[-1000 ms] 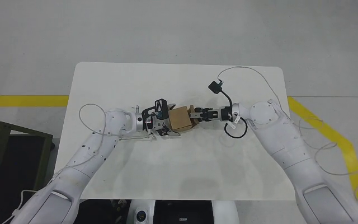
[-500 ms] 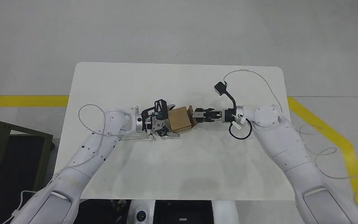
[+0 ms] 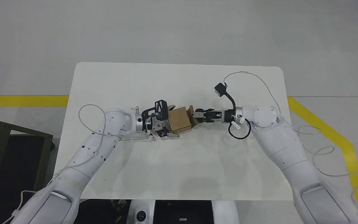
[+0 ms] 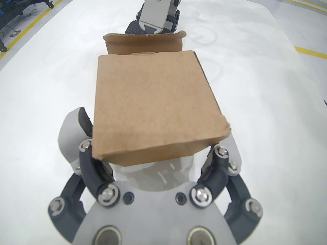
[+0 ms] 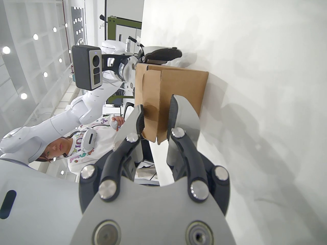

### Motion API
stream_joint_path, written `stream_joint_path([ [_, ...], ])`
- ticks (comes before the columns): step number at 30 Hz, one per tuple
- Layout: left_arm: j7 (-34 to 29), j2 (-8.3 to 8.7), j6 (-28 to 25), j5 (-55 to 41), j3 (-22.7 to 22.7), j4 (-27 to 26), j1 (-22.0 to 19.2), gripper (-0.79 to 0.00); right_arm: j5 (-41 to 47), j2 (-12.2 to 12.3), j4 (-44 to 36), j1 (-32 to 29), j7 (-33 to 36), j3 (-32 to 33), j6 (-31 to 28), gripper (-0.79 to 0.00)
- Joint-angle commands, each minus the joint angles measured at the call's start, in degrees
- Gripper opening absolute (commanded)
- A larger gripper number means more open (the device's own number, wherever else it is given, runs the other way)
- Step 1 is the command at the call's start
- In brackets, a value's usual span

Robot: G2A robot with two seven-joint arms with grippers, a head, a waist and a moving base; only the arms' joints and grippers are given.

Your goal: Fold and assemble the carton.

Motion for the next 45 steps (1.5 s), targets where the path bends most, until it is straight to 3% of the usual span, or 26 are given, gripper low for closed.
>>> stream_joint_path([
  [1, 0.0, -0.02, 0.0, 0.0, 0.0, 0.0, 0.0, 0.0, -0.8, -0.1, 0.3, 0.4, 0.2, -0.2, 0.0, -0.61],
  [23, 0.0, -0.06, -0.2, 0.0, 0.2, 0.3, -0.2, 0.0, -7.4, -1.0, -3.3, 2.5, -1.2, -2.7, 2.3, -0.637],
  [33, 0.0, -0.09, -0.3, -0.2, 0.3, 0.2, -0.2, 0.0, -5.1, -1.2, -3.7, 1.5, -0.4, -2.5, 1.5, -0.56],
  [45, -0.4, -0.14, -0.5, -0.2, 0.5, 0.2, -0.2, 0.0, -2.6, -0.1, -3.4, -0.5, 0.8, 0.9, -0.9, -0.533],
])
